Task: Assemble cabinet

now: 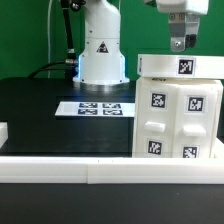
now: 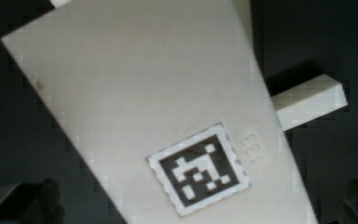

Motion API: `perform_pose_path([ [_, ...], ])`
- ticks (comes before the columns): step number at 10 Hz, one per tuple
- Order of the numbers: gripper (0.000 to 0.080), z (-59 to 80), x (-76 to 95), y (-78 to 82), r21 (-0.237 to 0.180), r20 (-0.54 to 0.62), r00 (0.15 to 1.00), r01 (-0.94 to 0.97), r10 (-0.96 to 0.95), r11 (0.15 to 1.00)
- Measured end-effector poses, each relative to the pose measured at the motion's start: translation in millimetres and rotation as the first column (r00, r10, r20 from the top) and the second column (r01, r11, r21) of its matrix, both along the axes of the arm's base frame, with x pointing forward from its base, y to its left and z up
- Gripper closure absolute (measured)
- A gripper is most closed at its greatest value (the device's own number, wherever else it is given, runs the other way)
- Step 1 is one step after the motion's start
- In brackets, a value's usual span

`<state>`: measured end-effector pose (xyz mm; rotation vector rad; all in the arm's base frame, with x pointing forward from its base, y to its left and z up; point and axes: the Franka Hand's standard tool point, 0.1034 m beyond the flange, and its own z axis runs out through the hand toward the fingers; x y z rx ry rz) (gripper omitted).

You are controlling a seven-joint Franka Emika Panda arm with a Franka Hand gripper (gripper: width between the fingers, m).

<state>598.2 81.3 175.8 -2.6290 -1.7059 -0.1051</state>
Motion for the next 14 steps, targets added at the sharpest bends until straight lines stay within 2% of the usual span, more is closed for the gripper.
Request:
perform_pose_path([
  [1, 0.0002, -6.0, -1.3, -3.2, -0.006, -0.007, 0.998, -0.062, 0.062, 0.998],
  [3, 0.0002, -15.8, -3.6, -6.2, -0.009, -0.023, 0.998, -0.060, 0.060, 0.998],
  [7, 0.0002, -17.8, -4.0, -7.7, -0.009, -0.027, 0.998, -0.058, 0.057, 0.998],
  [9, 0.0245, -17.8, -4.0, -8.1, -0.008, -0.028, 1.000, -0.007, 0.006, 1.000],
  [11, 0.0242, -17.8, -4.0, -8.1, -0.006, -0.031, 0.998, 0.051, -0.051, 0.999],
  [14, 0.0242, -18.1, -4.3, -8.1, -0.001, -0.041, 0.950, 0.311, -0.310, 0.951],
])
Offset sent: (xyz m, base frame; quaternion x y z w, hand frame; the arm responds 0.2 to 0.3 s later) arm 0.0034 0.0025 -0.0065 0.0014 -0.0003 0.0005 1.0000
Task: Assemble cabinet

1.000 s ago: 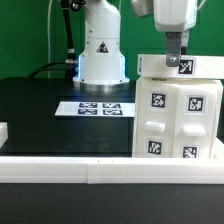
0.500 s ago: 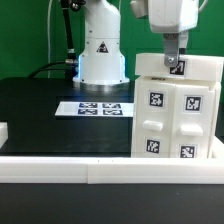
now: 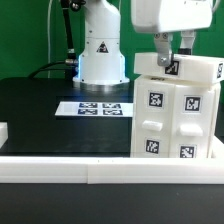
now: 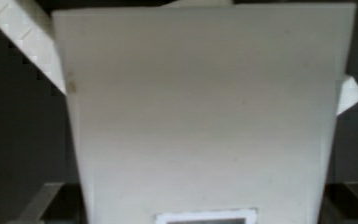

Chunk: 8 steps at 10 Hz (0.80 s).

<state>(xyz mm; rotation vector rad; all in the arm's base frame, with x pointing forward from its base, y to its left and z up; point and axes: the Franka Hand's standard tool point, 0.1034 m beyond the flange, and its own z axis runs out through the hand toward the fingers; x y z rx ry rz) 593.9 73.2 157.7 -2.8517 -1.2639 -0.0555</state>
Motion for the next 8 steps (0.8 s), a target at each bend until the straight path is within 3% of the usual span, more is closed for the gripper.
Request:
perform_pose_path([
  [3, 0.0242, -0.7, -0.4, 0.1, 0.011, -0.008, 0.973, 0.231, -0.231, 0.973],
  [5, 0.0240, -1.5, -0.1, -0.1, 0.038, 0.006, 0.884, 0.466, -0.467, 0.884],
  [6, 0.0240, -1.8, 0.7, 0.3, 0.050, 0.004, 0.834, 0.551, -0.552, 0.833],
  [8, 0.0240, -2.0, 2.1, 4.9, 0.067, -0.019, 0.617, 0.786, -0.787, 0.614],
])
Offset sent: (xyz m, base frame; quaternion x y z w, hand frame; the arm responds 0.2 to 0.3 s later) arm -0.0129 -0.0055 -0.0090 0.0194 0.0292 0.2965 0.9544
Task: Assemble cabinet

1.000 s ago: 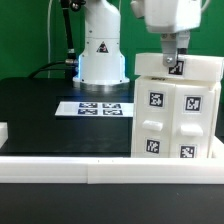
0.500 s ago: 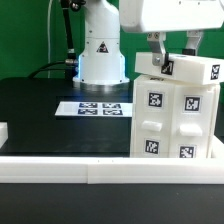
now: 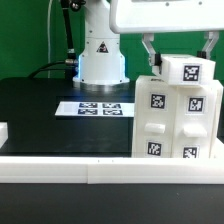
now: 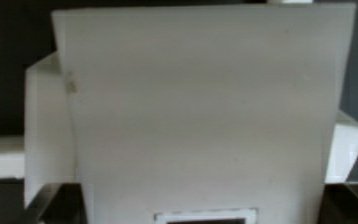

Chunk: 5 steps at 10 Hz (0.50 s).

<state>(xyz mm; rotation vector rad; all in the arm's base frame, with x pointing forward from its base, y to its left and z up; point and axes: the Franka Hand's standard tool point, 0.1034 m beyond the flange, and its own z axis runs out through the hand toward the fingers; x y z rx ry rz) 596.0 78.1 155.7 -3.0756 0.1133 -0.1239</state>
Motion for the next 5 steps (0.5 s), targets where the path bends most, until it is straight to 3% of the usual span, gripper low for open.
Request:
perform_pose_path([
  [5, 0.0240, 0.2, 1.2, 1.5, 0.037, -0.021, 0.943, 0.333, -0.333, 0.942],
])
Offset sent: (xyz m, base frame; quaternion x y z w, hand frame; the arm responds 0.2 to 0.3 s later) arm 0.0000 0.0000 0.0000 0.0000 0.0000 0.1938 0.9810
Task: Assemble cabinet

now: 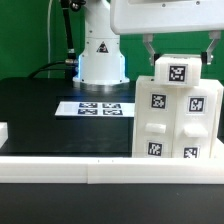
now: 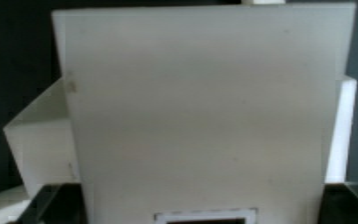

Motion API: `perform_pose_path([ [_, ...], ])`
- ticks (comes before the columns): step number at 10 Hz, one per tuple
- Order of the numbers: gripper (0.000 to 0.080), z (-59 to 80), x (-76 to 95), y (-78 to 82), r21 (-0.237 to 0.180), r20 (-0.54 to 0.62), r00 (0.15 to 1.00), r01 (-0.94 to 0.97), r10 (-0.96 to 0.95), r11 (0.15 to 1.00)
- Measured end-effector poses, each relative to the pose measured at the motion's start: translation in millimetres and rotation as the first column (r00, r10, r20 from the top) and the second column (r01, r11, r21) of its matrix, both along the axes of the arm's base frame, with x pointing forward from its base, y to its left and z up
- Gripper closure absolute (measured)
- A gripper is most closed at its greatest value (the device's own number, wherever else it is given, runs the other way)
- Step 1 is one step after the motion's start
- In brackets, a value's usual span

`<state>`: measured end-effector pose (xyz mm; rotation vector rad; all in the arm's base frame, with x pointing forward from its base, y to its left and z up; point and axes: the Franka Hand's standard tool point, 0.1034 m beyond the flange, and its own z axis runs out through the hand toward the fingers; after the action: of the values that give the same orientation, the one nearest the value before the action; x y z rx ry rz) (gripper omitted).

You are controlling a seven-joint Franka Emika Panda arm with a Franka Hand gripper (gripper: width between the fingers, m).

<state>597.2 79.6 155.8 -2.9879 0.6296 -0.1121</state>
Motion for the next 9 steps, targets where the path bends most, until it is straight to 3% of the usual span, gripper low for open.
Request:
perform_pose_path([
  [2, 0.0240, 0.0, 0.0, 0.4, 0.009, -0.007, 0.995, 0.095, -0.095, 0.995],
  [4, 0.0240, -0.6, 0.7, 3.2, 0.047, -0.005, 0.937, 0.349, -0.349, 0.936],
  [7, 0.0240, -0.7, 1.9, 9.0, 0.088, -0.030, 0.789, 0.613, -0.613, 0.785],
  [9, 0.0240, -0.9, 7.0, 10.1, 0.125, -0.054, 0.639, 0.766, -0.767, 0.630],
])
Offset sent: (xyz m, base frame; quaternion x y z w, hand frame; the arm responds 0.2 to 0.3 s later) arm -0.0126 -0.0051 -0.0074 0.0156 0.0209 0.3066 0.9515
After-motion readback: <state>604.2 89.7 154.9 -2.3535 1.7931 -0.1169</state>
